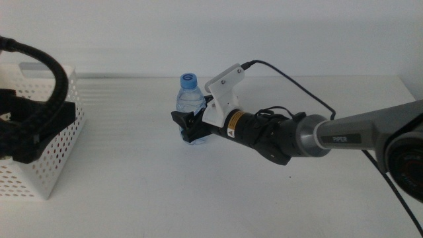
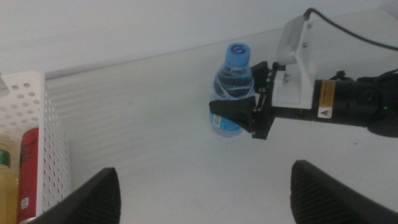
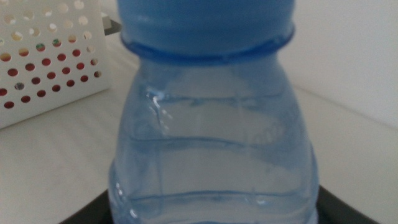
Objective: Use arms to grab the bottles and put them into the dustbin to the left of the table.
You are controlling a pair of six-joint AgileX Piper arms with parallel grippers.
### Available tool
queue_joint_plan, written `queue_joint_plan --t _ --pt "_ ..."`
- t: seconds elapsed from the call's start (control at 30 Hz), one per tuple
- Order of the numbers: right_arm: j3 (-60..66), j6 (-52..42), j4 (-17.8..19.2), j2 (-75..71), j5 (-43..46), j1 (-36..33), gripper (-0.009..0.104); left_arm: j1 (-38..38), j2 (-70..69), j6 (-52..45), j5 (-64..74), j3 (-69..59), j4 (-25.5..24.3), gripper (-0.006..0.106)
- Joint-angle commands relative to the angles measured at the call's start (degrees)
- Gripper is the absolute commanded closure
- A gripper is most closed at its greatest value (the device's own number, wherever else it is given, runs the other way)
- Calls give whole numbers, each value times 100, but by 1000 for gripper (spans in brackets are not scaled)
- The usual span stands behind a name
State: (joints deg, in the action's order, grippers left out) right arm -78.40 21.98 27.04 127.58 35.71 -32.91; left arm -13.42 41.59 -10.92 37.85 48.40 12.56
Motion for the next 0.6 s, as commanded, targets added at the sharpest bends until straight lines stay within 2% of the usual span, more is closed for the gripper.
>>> queue_joint_plan --t 0.0,0.1,0.2,0.23,0.37,0.43,0.57 --pt "-321 18 -85 -344 668 -31 95 -26 2 70 -401 142 86 10" --pt "-358 6 -91 -230 666 -31 95 -26 2 70 -401 142 86 10" --pt "-358 5 -91 -169 658 -31 89 -26 2 70 -401 142 86 10" --pt "-358 10 1 -158 623 -31 64 -26 2 70 -401 142 86 10" --pt "-358 34 218 -165 623 -31 34 -26 2 70 -401 142 86 10" --pt "-358 34 375 -222 630 -31 23 -26 2 70 -401 142 86 10" --pt "-120 162 489 -481 601 10 18 -26 2 70 -401 142 86 10"
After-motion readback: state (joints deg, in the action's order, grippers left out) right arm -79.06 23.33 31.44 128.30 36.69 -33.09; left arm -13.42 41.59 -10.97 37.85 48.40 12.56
